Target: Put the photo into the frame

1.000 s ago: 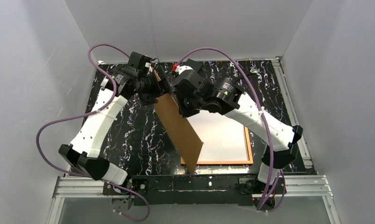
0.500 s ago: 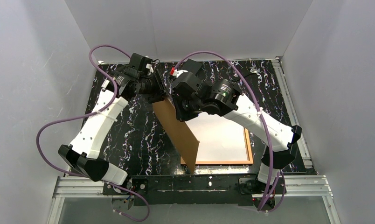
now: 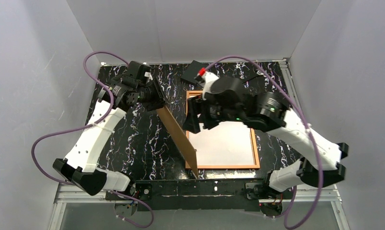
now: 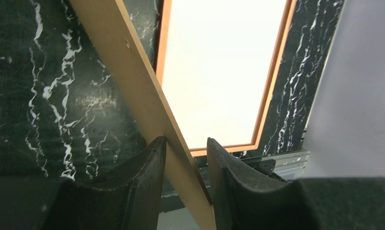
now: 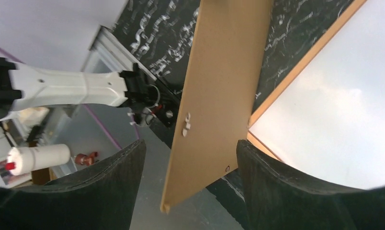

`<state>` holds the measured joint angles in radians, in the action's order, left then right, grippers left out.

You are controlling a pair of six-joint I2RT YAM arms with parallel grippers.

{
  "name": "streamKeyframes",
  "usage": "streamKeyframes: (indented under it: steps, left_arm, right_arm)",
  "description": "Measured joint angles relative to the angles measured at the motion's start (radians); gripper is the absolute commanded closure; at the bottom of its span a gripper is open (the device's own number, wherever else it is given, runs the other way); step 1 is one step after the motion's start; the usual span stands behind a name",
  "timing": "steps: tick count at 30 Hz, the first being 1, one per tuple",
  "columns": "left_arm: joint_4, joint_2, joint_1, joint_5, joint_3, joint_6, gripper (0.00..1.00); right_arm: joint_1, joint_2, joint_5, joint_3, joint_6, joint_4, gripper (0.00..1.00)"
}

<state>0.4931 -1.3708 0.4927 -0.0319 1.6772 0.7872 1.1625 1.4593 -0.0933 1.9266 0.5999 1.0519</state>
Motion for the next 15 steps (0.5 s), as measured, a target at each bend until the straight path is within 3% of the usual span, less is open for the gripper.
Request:
streamKeyframes:
  steps: [6,12,15]
  left_arm:
    - [0.072,0.09,0.0,0.007,-0.08,-0.023,0.63]
    - [0.154,0.232,0.0,0.025,-0.179,-0.032,0.67]
    - [0.184,0.311,0.0,0.036,-0.225,-0.025,0.8]
  right_arm:
    - [-0.034,-0.167,0.01,-0.084,0.007,-0.082,0.21]
    - [-0.057,-0.197,0.015,-0.186,0.023,-0.107,0.21]
    - [-0.062,-0.189,0.024,-0.225,0.029,-0.108,0.21]
